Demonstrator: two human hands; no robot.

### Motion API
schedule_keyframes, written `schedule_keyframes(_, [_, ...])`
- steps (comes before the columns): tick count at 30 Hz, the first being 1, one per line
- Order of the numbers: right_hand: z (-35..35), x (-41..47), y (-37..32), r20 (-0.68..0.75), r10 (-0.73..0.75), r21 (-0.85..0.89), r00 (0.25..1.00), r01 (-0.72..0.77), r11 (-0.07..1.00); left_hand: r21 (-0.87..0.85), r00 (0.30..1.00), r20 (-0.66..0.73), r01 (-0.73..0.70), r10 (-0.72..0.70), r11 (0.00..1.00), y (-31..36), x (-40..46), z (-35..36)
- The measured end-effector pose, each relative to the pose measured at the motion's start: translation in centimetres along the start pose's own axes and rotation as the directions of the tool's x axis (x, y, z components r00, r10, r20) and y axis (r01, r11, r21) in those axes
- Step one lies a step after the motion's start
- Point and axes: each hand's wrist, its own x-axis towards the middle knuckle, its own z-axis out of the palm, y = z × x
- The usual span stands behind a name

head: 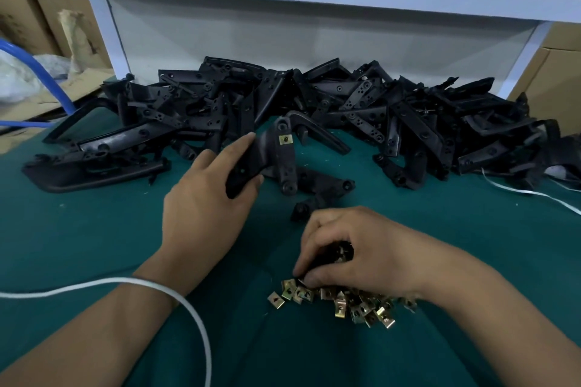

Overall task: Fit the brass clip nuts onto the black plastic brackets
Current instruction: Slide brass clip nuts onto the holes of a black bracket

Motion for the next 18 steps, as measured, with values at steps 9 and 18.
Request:
schedule_keyframes(9, [0.4, 0.3, -0.9, 0.031, 0.002, -0.167, 1.0, 0.003, 0.986, 0.021, 0.999, 0.022, -0.023, 0.023, 1.0, -0.1, 0.1, 0.3])
schedule_keyframes(18, [-0.8, -0.4, 0.1, -0.052, 0.04, -0.06, 0.998, -0.043, 0.997, 0.121, 0.993, 0.092, -0.085, 0.074, 0.989, 0.5, 0.1, 0.6])
